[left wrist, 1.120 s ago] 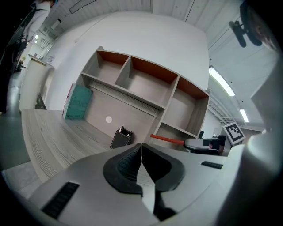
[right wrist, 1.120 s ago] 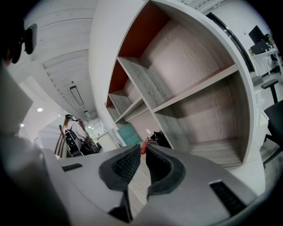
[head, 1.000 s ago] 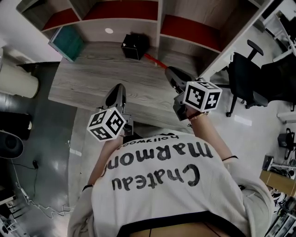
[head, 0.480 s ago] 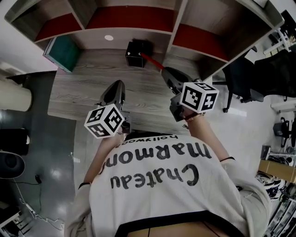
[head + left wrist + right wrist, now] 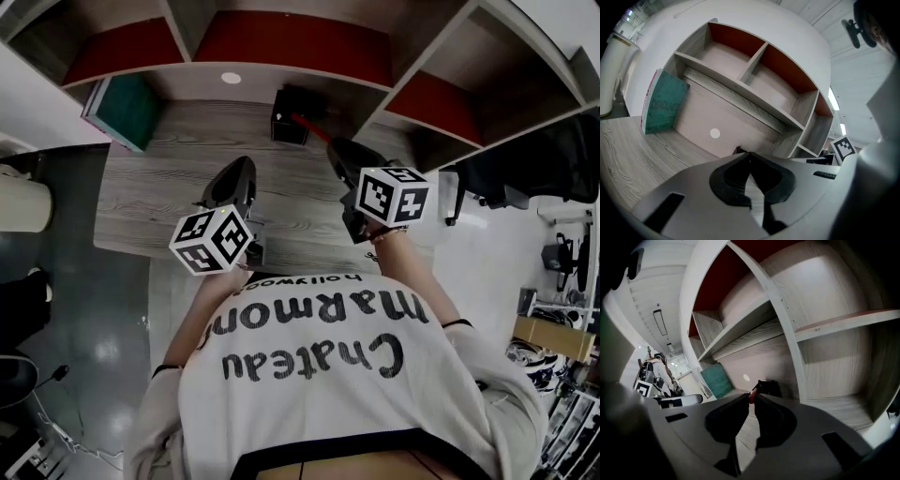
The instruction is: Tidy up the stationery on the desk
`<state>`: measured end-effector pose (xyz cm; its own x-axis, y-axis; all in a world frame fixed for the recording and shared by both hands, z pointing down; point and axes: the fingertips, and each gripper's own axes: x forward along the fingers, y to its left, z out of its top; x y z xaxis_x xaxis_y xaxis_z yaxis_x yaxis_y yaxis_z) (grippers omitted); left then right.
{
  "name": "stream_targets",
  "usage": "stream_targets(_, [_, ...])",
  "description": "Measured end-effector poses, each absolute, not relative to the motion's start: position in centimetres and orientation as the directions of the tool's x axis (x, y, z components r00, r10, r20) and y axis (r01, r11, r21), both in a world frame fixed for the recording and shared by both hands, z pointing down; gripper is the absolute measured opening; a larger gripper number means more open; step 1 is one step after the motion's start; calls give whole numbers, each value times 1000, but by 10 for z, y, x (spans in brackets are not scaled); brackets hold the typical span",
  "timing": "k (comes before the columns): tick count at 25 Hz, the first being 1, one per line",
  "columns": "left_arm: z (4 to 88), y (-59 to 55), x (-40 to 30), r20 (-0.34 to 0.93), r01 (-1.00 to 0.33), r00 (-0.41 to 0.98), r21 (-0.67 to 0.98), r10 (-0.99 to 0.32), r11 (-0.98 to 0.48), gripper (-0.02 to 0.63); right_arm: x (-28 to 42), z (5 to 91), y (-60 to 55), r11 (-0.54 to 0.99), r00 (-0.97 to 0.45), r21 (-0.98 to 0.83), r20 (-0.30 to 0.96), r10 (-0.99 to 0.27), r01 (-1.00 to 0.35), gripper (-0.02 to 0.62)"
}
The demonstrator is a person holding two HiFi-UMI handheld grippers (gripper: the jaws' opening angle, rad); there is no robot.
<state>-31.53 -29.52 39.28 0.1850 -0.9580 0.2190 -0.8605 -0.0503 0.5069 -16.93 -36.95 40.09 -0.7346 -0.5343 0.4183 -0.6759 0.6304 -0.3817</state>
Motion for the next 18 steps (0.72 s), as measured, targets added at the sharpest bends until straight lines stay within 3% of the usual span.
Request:
stream_targets(9, [403,-312,-352,230,-845,231,528,-945,-78,17,-195,424,-391,575,-639,-306,526,-562,-758,52])
stream_targets(18, [405,-322,-384,231,-837,251,540,-940,-91,17,-221,424,-406,544,-595,-276,547,-589,-792,54])
